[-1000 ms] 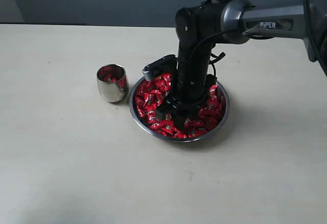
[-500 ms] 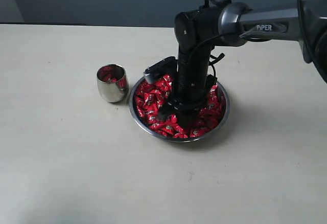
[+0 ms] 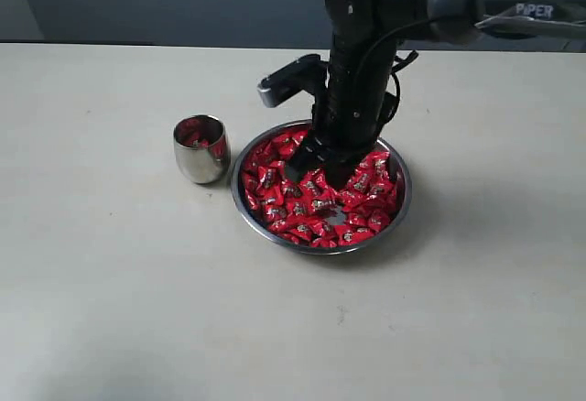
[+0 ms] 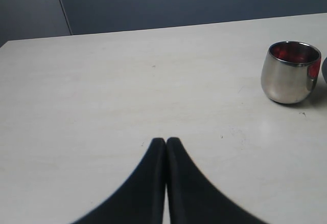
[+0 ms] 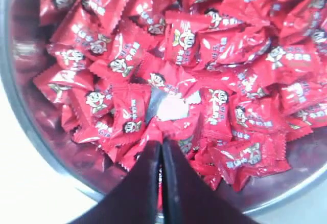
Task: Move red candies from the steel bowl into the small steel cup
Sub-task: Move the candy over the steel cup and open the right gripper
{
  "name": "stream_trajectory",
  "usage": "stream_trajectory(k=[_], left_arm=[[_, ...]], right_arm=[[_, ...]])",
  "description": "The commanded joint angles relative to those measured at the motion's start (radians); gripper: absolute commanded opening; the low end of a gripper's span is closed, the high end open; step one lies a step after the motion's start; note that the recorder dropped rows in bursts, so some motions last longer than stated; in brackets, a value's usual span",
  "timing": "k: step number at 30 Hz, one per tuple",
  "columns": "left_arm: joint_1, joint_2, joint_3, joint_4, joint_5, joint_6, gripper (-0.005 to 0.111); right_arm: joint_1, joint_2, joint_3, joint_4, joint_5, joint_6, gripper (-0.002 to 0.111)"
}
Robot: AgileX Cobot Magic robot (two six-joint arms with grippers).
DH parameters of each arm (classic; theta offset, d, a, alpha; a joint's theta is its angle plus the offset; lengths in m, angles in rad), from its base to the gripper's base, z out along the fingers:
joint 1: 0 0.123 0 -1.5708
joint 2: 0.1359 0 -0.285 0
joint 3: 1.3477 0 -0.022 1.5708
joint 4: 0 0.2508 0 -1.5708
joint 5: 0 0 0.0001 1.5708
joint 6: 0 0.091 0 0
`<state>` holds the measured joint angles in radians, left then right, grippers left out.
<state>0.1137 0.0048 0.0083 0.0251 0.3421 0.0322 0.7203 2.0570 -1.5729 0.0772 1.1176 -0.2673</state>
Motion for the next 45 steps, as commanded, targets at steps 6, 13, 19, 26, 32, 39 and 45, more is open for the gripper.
stream_trajectory(k=[6,13,19,26,32,39,45], left_arm=[[-0.005,-0.005,-0.008,0.002,-0.005,-0.003,0.0],[-0.005,-0.005,-0.008,0.002,-0.005,-0.003,0.0],[-0.005,-0.005,-0.008,0.002,-0.005,-0.003,0.0],[-0.005,-0.005,-0.008,0.002,-0.005,-0.003,0.0],[-0.005,-0.005,-0.008,0.002,-0.007,-0.003,0.0],[-0.005,-0.005,-0.008,0.002,-0.007,-0.003,0.0],[-0.005,-0.005,-0.008,0.002,-0.007,-0.003,0.0]], right_arm=[[0.003,-0.091,0.0,0.318,-0.292,-0.119,0.0],[0.037,0.06,-0.195,0.373,-0.362,-0.155,0.0],[0.077,0.209,-0.379,0.376,-0.329,-0.155,0.0],[0.088,0.287,-0.438,0.351,-0.288,-0.155,0.0],[0.088,0.296,-0.447,0.3,-0.275,-0.145,0.0],[0.088,0.296,-0.447,0.289,-0.275,-0.139,0.0],[0.088,0.296,-0.447,0.29,-0.275,-0.136,0.0]])
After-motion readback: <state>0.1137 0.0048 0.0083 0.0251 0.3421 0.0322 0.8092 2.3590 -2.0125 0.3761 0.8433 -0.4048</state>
